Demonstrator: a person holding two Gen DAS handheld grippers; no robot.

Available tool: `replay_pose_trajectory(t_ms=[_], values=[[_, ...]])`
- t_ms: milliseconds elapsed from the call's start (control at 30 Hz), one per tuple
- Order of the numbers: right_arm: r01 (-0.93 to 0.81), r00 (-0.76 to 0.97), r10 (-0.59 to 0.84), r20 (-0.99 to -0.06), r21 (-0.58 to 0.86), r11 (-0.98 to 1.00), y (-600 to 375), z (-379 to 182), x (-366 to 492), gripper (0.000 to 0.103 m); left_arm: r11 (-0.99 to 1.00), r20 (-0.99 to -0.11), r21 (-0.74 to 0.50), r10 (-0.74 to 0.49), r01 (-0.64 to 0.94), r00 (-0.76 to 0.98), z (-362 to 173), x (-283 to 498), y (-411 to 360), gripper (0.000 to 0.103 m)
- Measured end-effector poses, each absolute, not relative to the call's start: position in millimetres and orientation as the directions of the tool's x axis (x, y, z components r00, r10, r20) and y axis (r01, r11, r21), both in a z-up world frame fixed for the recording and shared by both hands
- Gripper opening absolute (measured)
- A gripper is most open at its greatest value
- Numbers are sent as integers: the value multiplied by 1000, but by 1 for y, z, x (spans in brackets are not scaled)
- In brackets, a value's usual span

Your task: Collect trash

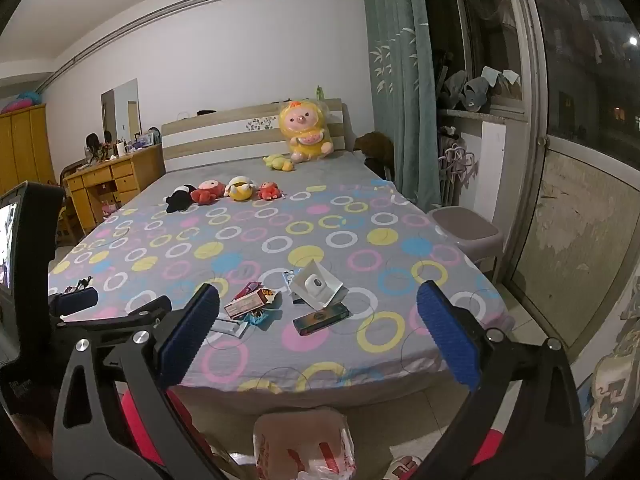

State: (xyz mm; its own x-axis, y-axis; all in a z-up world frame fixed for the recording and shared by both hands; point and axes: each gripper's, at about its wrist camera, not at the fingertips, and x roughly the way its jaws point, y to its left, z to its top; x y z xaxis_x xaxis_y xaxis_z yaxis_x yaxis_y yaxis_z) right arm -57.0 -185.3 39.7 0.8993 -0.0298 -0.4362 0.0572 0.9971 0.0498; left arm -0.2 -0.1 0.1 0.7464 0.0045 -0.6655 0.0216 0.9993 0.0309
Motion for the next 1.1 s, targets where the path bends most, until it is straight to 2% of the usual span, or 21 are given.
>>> replay_pose_trajectory(t_ms=[1100], values=[[54, 902, -27, -431, 52, 997, -186, 38, -58, 97, 999, -646, 50, 17, 20, 763, 9, -2, 0, 96]])
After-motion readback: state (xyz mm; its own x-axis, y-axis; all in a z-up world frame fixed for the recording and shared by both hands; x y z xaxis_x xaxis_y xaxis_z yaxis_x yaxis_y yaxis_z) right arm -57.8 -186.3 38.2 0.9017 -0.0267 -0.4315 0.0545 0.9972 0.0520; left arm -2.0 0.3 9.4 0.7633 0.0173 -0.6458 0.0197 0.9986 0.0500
